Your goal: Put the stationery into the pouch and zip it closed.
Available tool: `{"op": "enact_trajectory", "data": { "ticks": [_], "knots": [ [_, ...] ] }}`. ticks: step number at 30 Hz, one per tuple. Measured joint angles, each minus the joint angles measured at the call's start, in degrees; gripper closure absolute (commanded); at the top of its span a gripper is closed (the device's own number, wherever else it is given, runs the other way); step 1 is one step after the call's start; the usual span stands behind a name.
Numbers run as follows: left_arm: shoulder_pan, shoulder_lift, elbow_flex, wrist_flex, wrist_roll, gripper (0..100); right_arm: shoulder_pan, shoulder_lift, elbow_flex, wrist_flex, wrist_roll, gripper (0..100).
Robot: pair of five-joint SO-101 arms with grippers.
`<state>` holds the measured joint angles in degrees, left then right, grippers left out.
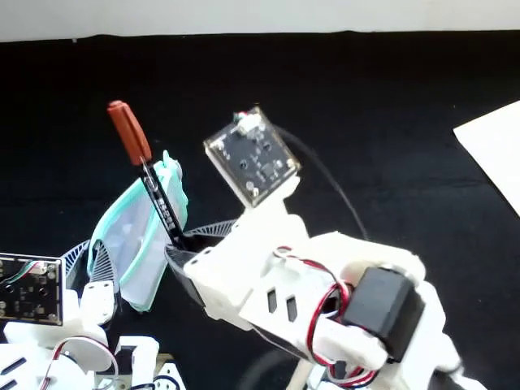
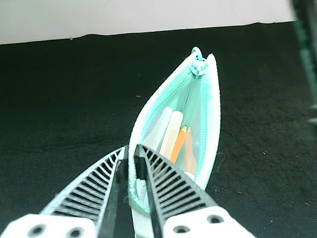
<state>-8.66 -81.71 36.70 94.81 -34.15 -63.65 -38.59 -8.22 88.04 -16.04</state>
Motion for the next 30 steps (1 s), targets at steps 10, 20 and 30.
{"op": "enact_trajectory", "data": {
  "ticks": [10,20,30],
  "knots": [
    [0.00,0.00,0.00,0.00,0.00,99,0.00,-9.05,17.67,-25.49,9.76,99.2],
    [0.00,0.00,0.00,0.00,0.00,99,0.00,-10.99,21.10,-34.46,15.47,99.2],
    [0.00,0.00,0.00,0.00,0.00,99,2.73,-11.08,45.80,-64.00,15.65,99.2]
  ]
}}
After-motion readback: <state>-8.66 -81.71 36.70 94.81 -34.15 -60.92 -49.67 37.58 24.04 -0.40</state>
